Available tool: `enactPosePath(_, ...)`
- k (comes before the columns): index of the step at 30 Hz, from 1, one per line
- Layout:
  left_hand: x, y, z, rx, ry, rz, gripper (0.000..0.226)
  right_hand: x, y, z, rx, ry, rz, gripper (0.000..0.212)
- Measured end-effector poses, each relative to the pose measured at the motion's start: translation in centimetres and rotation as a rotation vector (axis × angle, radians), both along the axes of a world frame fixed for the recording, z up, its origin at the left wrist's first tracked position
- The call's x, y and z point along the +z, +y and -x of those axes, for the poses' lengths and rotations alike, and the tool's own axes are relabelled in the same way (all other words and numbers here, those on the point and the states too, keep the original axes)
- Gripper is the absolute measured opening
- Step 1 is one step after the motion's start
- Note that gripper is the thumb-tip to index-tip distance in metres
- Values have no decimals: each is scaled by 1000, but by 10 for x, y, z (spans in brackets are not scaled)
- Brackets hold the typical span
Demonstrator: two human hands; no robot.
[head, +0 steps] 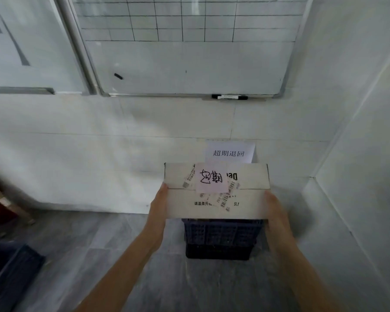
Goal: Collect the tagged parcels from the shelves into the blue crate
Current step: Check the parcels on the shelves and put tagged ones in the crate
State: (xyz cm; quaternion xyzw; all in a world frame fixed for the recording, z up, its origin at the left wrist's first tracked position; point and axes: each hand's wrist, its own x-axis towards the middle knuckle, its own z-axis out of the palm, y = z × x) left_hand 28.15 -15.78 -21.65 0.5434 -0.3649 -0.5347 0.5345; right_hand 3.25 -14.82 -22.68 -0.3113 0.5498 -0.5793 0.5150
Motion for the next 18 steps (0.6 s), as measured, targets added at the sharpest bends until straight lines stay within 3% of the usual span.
enactPosePath(6,-46,-117,32,-64,-28,-241,53,-29,-99,33,-80,81,-158,35)
enactPosePath(11,-72,-193,74,-100,-100,-331,35,-74,-157,68,-116,98,-285,33)
enactPosePath(18,-159,-302,127,-22,-231,-468,31,-167,-256,113,-18,104,-431,27)
